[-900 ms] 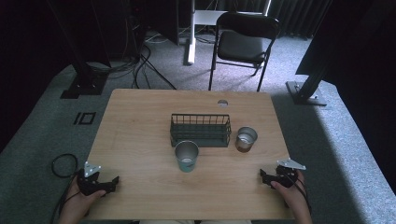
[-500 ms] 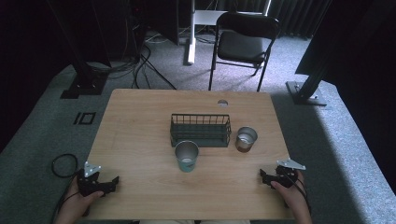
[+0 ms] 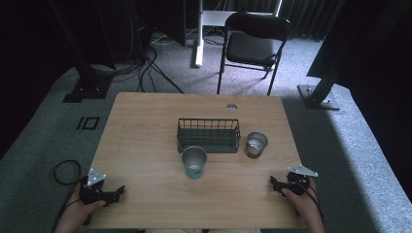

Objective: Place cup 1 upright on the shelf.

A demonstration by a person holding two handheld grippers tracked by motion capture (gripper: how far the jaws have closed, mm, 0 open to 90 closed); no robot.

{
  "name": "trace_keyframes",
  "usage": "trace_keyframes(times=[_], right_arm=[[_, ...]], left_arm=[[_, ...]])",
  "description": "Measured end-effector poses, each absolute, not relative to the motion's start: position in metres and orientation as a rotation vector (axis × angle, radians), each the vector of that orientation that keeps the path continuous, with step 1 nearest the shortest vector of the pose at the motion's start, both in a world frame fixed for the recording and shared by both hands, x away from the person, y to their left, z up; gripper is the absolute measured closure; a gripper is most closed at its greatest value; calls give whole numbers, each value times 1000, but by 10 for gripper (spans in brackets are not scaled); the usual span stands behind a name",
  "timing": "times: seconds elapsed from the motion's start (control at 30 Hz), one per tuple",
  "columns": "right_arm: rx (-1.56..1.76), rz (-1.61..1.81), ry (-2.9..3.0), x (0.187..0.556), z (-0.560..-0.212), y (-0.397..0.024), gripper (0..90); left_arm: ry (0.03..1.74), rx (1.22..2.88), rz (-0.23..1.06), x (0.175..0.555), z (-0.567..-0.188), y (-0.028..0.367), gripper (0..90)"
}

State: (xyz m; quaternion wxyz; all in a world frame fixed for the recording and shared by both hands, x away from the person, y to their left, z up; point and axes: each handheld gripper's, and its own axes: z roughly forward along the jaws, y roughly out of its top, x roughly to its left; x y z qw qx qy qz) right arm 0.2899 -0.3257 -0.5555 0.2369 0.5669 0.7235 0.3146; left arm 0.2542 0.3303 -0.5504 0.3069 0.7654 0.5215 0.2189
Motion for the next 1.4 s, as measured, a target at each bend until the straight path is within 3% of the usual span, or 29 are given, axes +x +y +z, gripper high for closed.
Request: trace_keyframes(times=[1.4], right_arm=[[1554,862,1984,290,-555,-326,116]], left_arm=[[1064,2110,506,271,-532,251,18]])
